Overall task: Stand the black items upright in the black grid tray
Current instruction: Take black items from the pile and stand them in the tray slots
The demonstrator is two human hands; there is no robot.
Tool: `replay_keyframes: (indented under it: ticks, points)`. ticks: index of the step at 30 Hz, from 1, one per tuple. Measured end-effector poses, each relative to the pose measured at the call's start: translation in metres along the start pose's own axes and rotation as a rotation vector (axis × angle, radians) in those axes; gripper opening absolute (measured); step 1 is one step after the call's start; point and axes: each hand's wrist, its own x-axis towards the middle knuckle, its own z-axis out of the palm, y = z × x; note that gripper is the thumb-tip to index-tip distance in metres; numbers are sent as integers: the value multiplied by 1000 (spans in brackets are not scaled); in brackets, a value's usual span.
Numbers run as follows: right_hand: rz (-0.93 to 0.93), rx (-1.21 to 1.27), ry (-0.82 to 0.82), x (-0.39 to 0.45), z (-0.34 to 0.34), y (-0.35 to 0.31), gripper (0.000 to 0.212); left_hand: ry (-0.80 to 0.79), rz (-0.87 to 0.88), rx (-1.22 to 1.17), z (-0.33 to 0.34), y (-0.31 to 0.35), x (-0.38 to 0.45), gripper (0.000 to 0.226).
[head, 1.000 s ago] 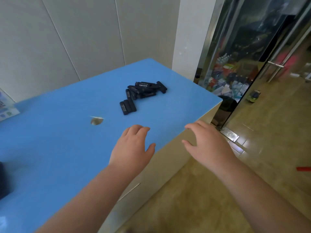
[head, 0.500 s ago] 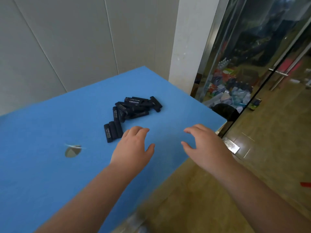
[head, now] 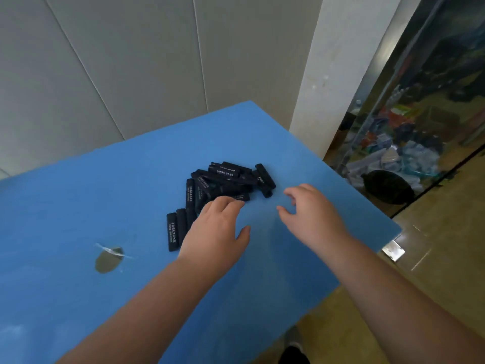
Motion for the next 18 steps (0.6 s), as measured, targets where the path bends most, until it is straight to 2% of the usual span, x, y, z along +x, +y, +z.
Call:
replay_keyframes:
  ticks: [6, 12, 18]
  points:
    - [-105, -52, -51, 57, 20, -20, 23, 25, -100, 33, 5, -2, 20, 53]
    - [-161, -116, -121, 82, 25, -8, 19, 44, -164, 54, 14, 6, 45, 50]
    - [-169, -34, -148, 87, 23, 6, 20, 96, -214, 83, 19, 8, 63, 44]
